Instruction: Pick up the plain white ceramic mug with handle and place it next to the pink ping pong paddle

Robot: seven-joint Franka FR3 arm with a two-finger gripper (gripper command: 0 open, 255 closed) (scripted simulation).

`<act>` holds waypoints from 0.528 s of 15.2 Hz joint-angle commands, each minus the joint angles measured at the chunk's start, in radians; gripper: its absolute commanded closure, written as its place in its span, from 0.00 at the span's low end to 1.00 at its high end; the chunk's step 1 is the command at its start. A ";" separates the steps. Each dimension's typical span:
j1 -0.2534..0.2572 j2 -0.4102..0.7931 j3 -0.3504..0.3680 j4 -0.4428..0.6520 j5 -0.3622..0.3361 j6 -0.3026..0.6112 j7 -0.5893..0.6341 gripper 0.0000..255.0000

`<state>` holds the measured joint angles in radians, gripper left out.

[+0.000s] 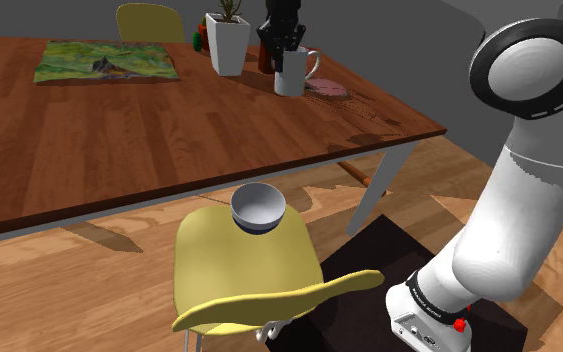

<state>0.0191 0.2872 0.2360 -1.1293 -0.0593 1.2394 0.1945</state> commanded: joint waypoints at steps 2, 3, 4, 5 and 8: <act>-0.051 -0.039 -0.024 -0.035 0.003 -0.003 -0.074 1.00; -0.066 -0.047 -0.033 -0.038 0.002 -0.007 -0.097 1.00; -0.081 -0.053 -0.041 -0.040 0.001 -0.011 -0.121 1.00; -0.095 -0.058 -0.050 -0.039 0.000 -0.016 -0.144 1.00; -0.138 -0.066 -0.076 -0.028 -0.005 -0.033 -0.216 1.00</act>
<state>-0.1024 0.2265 0.1700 -1.1613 -0.0629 1.2158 0.0072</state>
